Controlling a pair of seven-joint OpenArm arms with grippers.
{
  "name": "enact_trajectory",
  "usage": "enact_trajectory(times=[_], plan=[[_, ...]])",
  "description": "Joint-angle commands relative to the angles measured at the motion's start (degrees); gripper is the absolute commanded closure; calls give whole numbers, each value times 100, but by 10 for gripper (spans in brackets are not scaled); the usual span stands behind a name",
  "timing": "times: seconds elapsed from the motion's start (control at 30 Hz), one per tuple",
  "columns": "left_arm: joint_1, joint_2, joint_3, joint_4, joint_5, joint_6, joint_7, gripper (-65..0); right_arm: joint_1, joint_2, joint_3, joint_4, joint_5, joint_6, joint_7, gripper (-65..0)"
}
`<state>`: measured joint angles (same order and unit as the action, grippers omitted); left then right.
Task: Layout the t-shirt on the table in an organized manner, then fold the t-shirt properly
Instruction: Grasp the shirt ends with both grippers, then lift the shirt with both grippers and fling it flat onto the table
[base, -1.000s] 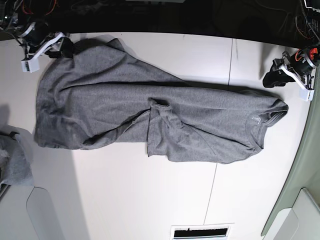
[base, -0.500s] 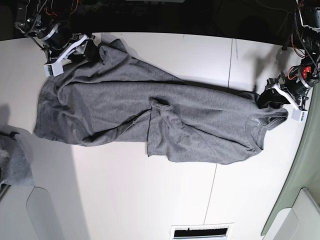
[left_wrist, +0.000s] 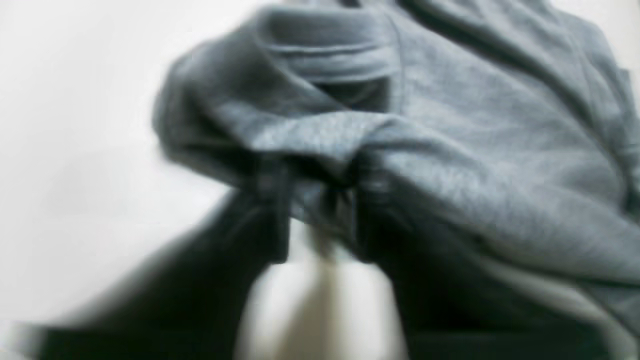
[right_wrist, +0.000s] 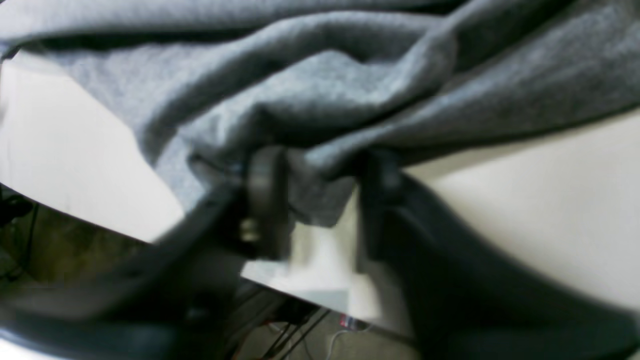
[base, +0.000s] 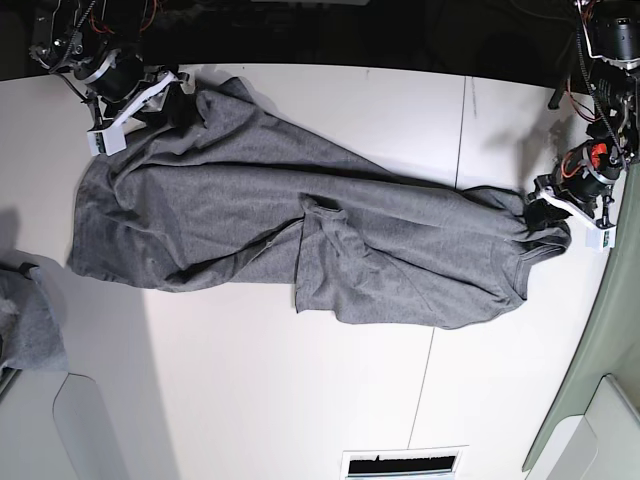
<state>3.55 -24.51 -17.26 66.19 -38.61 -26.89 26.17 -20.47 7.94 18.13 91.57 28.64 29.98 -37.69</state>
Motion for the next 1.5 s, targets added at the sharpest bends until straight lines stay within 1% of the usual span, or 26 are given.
enact_trajectory(times=[0.0, 0.07, 0.13, 0.17, 0.2, 0.27, 0.37, 0.4, 0.47, 0.53, 0.67, 0.77, 0.93, 1.07, 1.13, 1.27, 1.37, 1.47], plan=[[-70, -50, -31, 72, 37, -9, -184, 0, 13, 59, 22, 72, 83, 22, 131, -125], [-70, -26, -31, 72, 116, -11, -223, 0, 13, 59, 22, 72, 68, 24, 192, -3], [-70, -66, -33, 72, 111, -17, -223, 0, 13, 59, 22, 72, 68, 26, 192, 0], [-68, -114, -33, 74, 79, -85, -223, 0, 13, 59, 24, 72, 70, 31, 190, 0], [-68, -179, -35, 76, -7, -223, -223, 0, 13, 59, 24, 74, 72, 31, 188, 0], [-46, -372, -76, 103, -295, -629, -219, 0, 11, 61, 33, 94, 72, 55, 184, 0], [101, -638, -435, 295, -887, -1274, -57, 0, -55, 61, 146, 181, 120, 186, 87, 0], [190, -717, -599, 413, -1119, -1311, 57, 0, -101, 70, 201, 225, 186, 199, 33, 0], [372, -826, -929, 680, -1561, -1311, 404, 0, -212, 109, 282, 328, 437, 210, -87, 0], [579, -887, -1231, 992, -1982, -1311, 675, 0, -286, 175, 284, 446, 739, 334, -315, 0], [1034, -896, -1838, 1679, -2498, -1311, 710, 0, -321, 186, 286, 739, 1178, 350, -898, 0], [1309, -898, -2411, 2197, -2809, -1311, 763, 0, -323, 186, 286, 938, 1414, 350, -1169, 0], [1460, -901, -3145, 3112, -3491, -1311, 1353, 0, -323, 186, 286, 1296, 1687, 411, -1401, 0], [1453, -901, -3405, 3858, -3576, -1311, 1342, 0, -409, 186, 286, 1709, 1755, 435, -1355, 0], [1405, -898, -3440, 4153, -3567, -1311, 1165, 0, -468, 186, 293, 1978, 1788, 444, -1349, 0], [977, -898, -3440, 4411, -3394, -1311, 1108, 0, -514, 186, 404, 2568, 1797, 474, -1322, 0], [767, -898, -3440, 4433, -3394, -1311, 1115, 0, -514, 186, 669, 2955, 1814, 474, -1357, 0], [693, -870, -3442, 4433, -3497, -1311, 1115, 0, -514, 188, 1139, 3235, 1937, 474, -1381, 0]])
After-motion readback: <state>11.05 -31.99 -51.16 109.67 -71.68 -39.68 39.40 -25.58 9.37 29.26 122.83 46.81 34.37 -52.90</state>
